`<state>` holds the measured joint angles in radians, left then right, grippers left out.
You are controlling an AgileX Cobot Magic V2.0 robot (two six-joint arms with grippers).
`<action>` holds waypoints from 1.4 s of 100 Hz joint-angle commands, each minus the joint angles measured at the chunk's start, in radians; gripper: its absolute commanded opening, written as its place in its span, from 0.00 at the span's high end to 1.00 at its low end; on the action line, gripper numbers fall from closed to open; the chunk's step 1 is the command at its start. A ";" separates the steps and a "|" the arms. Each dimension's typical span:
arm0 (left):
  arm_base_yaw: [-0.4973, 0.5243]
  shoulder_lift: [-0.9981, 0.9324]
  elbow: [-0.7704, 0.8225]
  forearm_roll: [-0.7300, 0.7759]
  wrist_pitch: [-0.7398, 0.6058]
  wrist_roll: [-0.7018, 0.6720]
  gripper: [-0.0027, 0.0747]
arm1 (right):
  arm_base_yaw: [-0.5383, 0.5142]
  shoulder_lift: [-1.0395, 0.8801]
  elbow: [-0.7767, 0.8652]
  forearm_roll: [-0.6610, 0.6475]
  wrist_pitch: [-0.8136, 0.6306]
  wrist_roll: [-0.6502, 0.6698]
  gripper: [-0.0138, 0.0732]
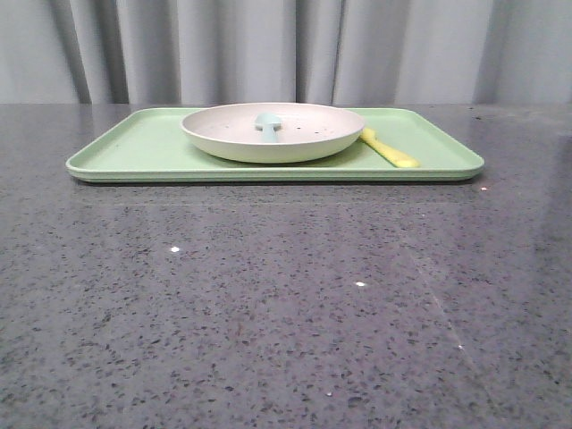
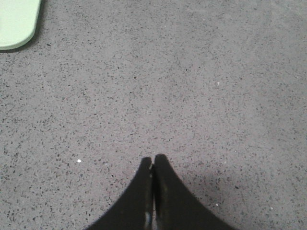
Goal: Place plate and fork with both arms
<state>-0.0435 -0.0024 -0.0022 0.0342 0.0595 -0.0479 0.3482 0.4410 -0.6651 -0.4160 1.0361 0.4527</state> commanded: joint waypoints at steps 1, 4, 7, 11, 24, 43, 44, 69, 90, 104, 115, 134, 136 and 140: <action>-0.003 -0.033 0.014 0.001 -0.087 -0.011 0.99 | -0.006 0.007 -0.023 -0.040 -0.047 -0.002 0.92; -0.003 -0.033 0.014 0.001 -0.087 -0.011 0.99 | -0.006 0.007 -0.023 -0.040 -0.047 -0.002 0.92; -0.003 -0.033 0.014 0.001 -0.087 -0.011 0.99 | -0.006 0.007 -0.023 -0.040 -0.047 -0.002 0.92; -0.003 -0.033 0.014 0.001 -0.087 -0.011 0.99 | -0.006 0.007 -0.023 -0.040 -0.047 -0.002 0.92; -0.003 -0.033 0.014 0.001 -0.087 -0.011 0.99 | -0.006 0.007 -0.023 -0.040 -0.047 -0.002 0.92; -0.003 -0.033 0.014 0.001 -0.087 -0.011 0.99 | -0.006 0.007 -0.023 -0.043 -0.049 -0.002 0.92; -0.003 -0.033 0.014 0.001 -0.087 -0.011 0.99 | -0.006 0.006 -0.023 -0.043 -0.050 -0.002 0.92; -0.003 -0.033 0.014 0.001 -0.087 -0.011 0.99 | -0.009 -0.072 -0.003 -0.048 -0.259 -0.023 0.92; -0.003 -0.033 0.014 0.001 -0.087 -0.011 0.99 | -0.103 -0.209 0.110 0.027 -0.472 -0.127 0.92; -0.003 -0.033 0.014 0.001 -0.087 -0.011 0.99 | -0.202 -0.311 0.207 0.157 -0.535 -0.248 0.92; -0.003 -0.033 0.014 0.001 -0.087 -0.011 0.99 | -0.264 -0.378 0.282 0.294 -0.577 -0.366 0.92; -0.003 -0.033 0.014 0.001 -0.087 -0.011 0.99 | -0.322 -0.470 0.418 0.405 -0.705 -0.418 0.92; -0.003 -0.033 0.014 0.001 -0.087 -0.011 0.99 | -0.323 -0.476 0.434 0.405 -0.724 -0.418 0.92; -0.003 -0.033 0.014 0.001 -0.087 -0.011 0.99 | -0.323 -0.475 0.463 0.405 -0.766 -0.418 0.92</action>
<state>-0.0435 -0.0024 -0.0022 0.0358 0.0571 -0.0479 0.0360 -0.0118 -0.2277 -0.0244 0.4352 0.0554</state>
